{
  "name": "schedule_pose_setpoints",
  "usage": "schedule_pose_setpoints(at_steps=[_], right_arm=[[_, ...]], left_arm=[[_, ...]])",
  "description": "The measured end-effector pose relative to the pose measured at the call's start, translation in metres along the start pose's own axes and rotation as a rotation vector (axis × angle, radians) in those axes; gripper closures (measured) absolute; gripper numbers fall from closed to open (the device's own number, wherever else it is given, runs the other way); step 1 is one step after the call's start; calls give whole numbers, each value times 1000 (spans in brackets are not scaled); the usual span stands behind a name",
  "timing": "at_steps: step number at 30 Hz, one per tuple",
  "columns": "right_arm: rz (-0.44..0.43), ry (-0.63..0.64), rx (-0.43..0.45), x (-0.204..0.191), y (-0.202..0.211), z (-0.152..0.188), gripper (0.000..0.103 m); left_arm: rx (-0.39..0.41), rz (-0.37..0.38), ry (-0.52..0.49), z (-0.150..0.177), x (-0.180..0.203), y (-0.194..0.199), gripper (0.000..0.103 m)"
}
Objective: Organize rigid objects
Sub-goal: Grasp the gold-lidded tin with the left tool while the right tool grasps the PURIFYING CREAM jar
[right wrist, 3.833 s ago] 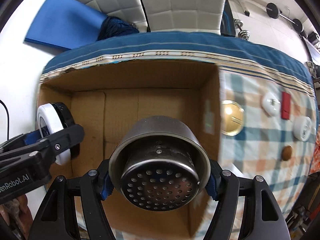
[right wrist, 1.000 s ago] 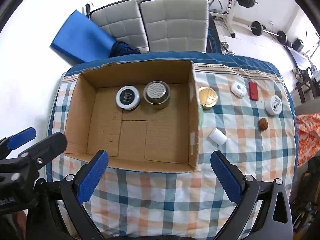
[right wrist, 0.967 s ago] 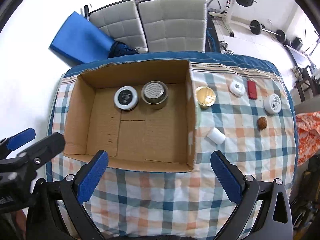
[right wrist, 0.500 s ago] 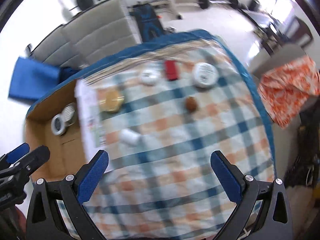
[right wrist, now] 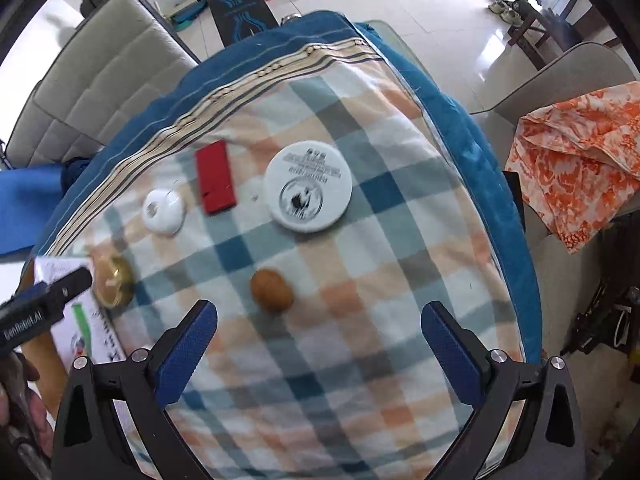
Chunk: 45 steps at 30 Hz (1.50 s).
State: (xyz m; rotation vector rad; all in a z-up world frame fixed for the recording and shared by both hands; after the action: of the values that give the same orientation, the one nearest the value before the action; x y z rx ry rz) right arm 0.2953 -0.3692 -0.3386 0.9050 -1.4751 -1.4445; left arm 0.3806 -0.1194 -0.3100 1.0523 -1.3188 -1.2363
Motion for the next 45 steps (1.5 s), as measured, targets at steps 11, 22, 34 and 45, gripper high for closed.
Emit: schedule_pose_setpoints(at_steps=[11, 22, 34, 45], right_arm=[[-27, 76, -126, -25, -64, -65, 0], [-28, 123, -159, -32, -89, -69, 0], [-42, 153, -159, -28, -96, -57, 2], [-29, 165, -145, -29, -97, -42, 2]], left_arm=[[-208, 21, 60, -24, -16, -68, 2], [-335, -225, -137, -10, -13, -108, 11], [-338, -327, -275, 12, -5, -108, 23], [-219, -266, -200, -7, 3, -93, 36]])
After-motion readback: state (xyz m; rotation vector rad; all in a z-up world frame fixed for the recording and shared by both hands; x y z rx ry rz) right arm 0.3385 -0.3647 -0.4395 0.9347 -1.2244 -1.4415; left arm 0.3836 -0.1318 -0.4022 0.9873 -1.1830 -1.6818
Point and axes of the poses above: each gripper's, at about its wrist camera, not at the fingertips, and y roughly against the way its jaws point, x to its right, z to its underside, the point moved 4 cm from there along -y, roughly the way its jaws point, and after that the axes turned 12 degrees about z, right-handed, at the moved point
